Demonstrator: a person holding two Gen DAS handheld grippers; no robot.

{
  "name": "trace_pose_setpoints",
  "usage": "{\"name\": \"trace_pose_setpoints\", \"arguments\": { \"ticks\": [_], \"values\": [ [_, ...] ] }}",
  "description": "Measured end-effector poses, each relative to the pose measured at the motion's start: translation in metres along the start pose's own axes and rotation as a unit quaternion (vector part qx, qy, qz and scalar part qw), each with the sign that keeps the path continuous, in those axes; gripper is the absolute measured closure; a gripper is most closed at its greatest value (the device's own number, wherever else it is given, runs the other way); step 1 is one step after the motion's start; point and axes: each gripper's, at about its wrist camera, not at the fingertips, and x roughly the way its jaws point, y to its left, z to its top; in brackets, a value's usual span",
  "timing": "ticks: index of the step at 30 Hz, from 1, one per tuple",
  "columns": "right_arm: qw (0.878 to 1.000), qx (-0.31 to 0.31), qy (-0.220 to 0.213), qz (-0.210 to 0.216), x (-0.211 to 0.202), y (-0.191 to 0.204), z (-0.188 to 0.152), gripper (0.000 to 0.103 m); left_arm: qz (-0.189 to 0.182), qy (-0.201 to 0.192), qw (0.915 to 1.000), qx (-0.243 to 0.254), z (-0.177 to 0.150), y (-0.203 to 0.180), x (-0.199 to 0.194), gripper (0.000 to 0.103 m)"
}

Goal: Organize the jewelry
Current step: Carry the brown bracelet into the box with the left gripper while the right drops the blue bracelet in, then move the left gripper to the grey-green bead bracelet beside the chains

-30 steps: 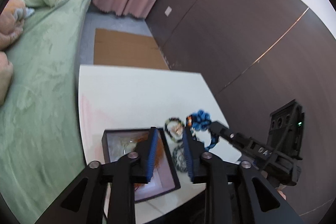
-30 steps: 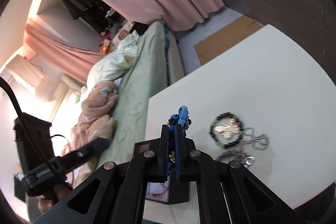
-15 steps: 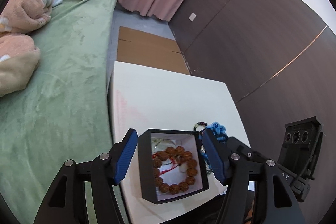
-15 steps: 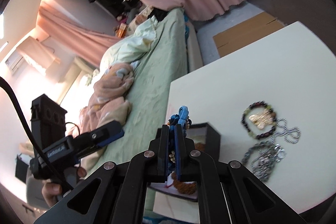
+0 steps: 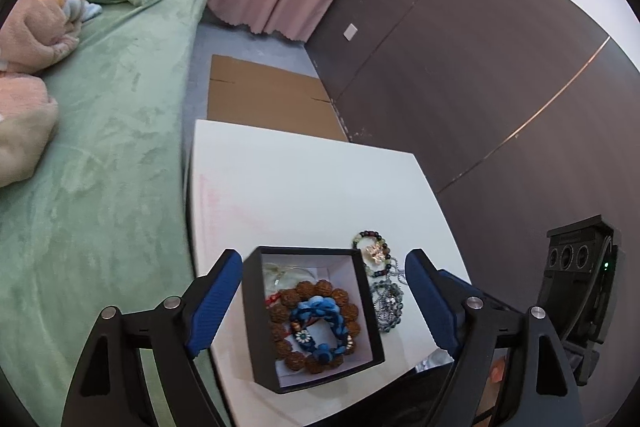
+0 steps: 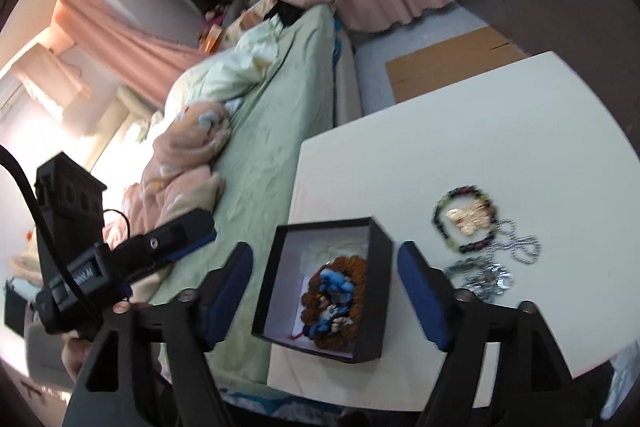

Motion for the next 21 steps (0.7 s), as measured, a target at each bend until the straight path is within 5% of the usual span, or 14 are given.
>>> {"name": "trace_pose_setpoints", "arguments": {
  "ticks": [21],
  "values": [
    [0.992, 0.118, -0.041, -0.034, -0.062, -0.092, 0.01, 0.027, 0.003, 0.03, 0.9967, 0.075, -0.006, -0.075, 0.048, 0.019]
  ]
}}
